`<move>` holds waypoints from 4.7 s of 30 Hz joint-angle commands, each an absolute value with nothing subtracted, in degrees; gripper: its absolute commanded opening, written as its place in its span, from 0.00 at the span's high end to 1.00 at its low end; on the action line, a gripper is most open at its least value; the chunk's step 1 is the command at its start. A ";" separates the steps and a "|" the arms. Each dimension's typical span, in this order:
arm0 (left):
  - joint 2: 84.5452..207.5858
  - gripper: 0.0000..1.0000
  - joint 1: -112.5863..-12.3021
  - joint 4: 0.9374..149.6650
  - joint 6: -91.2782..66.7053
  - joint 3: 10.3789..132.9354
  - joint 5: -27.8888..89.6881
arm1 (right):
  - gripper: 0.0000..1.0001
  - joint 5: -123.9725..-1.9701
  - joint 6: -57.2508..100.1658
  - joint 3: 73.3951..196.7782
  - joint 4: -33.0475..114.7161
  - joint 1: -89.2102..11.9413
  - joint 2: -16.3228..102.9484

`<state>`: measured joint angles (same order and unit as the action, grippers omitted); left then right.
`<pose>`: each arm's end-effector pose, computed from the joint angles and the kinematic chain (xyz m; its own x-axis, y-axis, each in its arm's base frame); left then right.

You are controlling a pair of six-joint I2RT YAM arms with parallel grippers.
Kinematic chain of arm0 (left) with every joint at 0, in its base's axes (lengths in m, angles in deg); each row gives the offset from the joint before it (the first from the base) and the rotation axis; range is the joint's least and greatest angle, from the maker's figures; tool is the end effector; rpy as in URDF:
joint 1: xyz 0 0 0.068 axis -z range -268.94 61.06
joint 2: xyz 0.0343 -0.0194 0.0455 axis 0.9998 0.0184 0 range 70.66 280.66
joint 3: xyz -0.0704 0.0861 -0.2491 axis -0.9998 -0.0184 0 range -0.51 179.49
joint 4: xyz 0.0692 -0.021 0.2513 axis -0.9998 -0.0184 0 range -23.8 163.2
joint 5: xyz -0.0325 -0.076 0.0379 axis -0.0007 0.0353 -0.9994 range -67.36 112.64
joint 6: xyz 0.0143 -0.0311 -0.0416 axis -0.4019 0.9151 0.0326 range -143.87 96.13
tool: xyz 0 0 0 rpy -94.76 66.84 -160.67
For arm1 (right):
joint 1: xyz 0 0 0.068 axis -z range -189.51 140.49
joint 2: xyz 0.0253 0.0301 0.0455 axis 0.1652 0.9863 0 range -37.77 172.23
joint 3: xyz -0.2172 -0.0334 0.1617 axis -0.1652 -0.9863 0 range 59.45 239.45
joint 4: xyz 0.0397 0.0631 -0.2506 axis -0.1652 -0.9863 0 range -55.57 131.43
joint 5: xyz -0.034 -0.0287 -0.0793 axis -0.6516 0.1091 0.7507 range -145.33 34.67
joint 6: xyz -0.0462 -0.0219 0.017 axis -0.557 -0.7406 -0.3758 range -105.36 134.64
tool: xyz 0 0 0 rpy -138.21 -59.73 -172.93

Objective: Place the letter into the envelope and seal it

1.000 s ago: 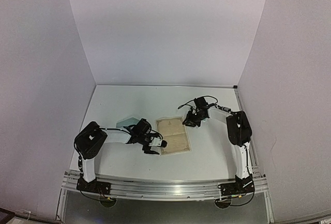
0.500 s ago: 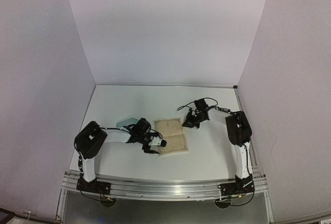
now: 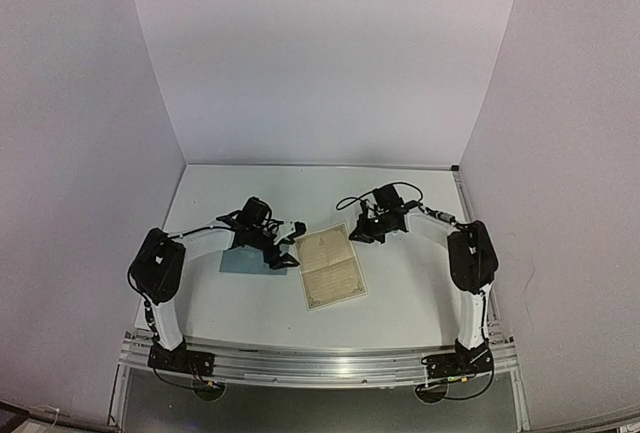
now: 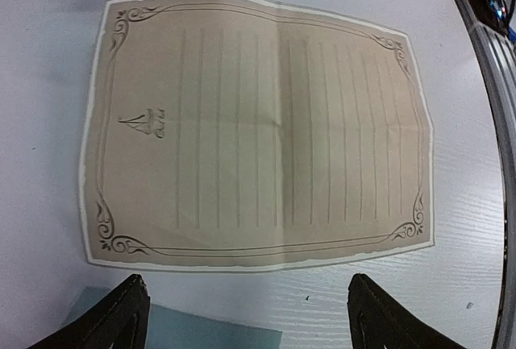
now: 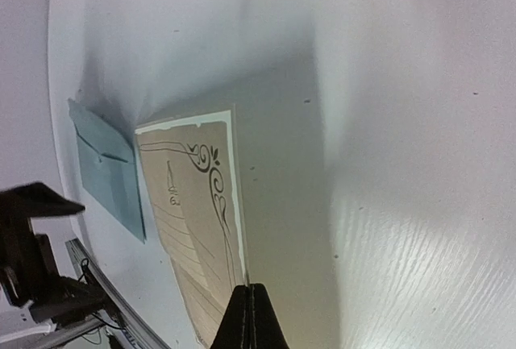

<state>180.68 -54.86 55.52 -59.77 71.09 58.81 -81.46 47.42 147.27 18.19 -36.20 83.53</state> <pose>0.3171 -0.2398 0.1711 -0.1316 0.6607 -0.7391 0.9904 0.1194 -0.0696 0.3975 0.2173 0.1654 -0.9632 0.0597 -0.2621 -0.1163 0.7864 0.6066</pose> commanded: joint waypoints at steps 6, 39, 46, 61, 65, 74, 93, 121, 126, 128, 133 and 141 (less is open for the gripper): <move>178.72 0.02 -59.02 54.85 -44.78 79.29 62.69 | 1.00 -77.54 34.14 145.62 17.70 -42.41 71.79; 193.09 0.07 -57.93 46.99 -63.16 97.74 73.68 | 1.00 -82.74 17.97 147.21 18.41 -48.03 64.98; 192.35 0.63 -57.91 32.06 -72.86 99.67 78.53 | 1.00 -80.57 18.13 146.87 19.78 -48.04 65.21; 187.96 1.00 -57.92 32.66 -66.68 99.22 69.69 | 1.00 -78.59 20.37 145.13 21.13 -48.00 63.56; 183.75 1.00 -57.92 33.81 -71.79 97.65 63.43 | 0.65 -76.68 21.41 144.71 20.69 -48.01 62.09; 172.74 1.00 -57.92 33.26 -93.72 90.82 60.87 | 0.07 -68.93 16.57 142.24 16.30 -48.00 54.66; 170.47 1.00 -56.95 29.52 -83.27 99.10 56.11 | 0.13 -75.67 12.66 141.35 9.52 -48.64 53.14; 162.68 0.49 -54.67 28.13 -87.53 89.56 62.32 | 1.00 -64.96 22.55 145.24 20.86 -48.62 60.30; 159.09 0.03 -54.96 21.63 -92.17 90.10 66.18 | 1.00 -66.12 13.79 147.38 21.62 -48.62 58.52; 157.51 0.00 -56.14 21.54 -92.01 90.30 66.21 | 1.00 -67.96 8.63 147.00 21.82 -48.62 57.33; 154.68 0.00 -59.03 21.56 -91.44 91.88 64.95 | 1.00 -73.40 0.08 146.13 21.90 -48.62 55.22; 156.99 0.01 -57.50 42.04 -69.07 91.12 60.44 | 1.00 -89.49 -1.66 150.57 22.46 -48.90 57.76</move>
